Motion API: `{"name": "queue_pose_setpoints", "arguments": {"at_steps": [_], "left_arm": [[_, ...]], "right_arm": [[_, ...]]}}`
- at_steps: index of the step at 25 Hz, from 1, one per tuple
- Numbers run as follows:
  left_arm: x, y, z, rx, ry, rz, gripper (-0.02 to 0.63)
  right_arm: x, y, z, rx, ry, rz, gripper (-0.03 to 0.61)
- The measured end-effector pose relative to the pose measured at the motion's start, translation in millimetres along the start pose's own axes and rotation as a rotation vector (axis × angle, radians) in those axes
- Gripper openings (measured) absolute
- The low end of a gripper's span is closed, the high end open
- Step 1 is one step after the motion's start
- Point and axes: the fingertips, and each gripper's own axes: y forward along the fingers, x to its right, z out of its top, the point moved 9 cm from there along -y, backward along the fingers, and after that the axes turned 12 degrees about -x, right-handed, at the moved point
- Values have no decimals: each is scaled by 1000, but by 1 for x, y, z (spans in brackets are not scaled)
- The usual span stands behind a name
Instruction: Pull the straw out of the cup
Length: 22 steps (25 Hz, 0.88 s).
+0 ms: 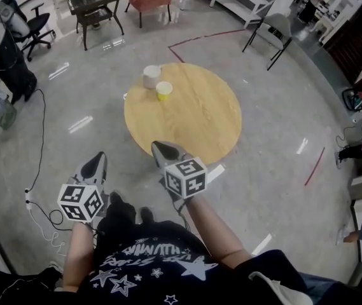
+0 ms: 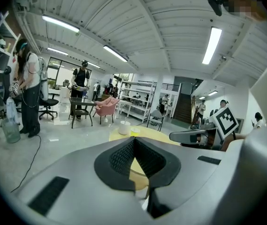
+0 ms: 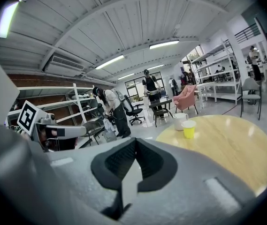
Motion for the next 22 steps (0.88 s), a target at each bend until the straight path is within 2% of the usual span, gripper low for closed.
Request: {"name": "queue_pose_setpoints", "arguments": {"at_steps": [9,22], "left_arm": [[-31,44,18,-22,18,-51,6],[-110,119,72,-56,37,-113,6]], "right_arm": [[18,33,8,-20,34,-33,-2],[58,111,62,-15,74,-117,-1]]}}
